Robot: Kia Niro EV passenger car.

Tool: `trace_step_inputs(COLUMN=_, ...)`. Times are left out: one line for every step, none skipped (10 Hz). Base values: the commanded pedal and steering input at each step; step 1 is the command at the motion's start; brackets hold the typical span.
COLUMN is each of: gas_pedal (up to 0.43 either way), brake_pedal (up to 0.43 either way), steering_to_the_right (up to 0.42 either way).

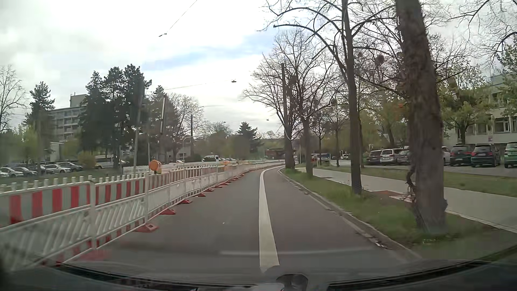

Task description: Follow the waypoints while adhering to traffic rules and regulations

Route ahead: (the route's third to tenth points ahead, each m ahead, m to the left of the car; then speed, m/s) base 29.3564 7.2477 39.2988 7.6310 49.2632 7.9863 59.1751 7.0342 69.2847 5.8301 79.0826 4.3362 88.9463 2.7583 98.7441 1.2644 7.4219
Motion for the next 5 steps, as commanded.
trace_step_inputs(gas_pedal=0.047, brake_pedal=0.0, steering_to_the_right=-0.011)
trace_step_inputs(gas_pedal=0.047, brake_pedal=0.0, steering_to_the_right=-0.01)
trace_step_inputs(gas_pedal=0.047, brake_pedal=0.0, steering_to_the_right=-0.009)
trace_step_inputs(gas_pedal=0.047, brake_pedal=0.0, steering_to_the_right=-0.008)
trace_step_inputs(gas_pedal=0.039, brake_pedal=0.0, steering_to_the_right=-0.007)
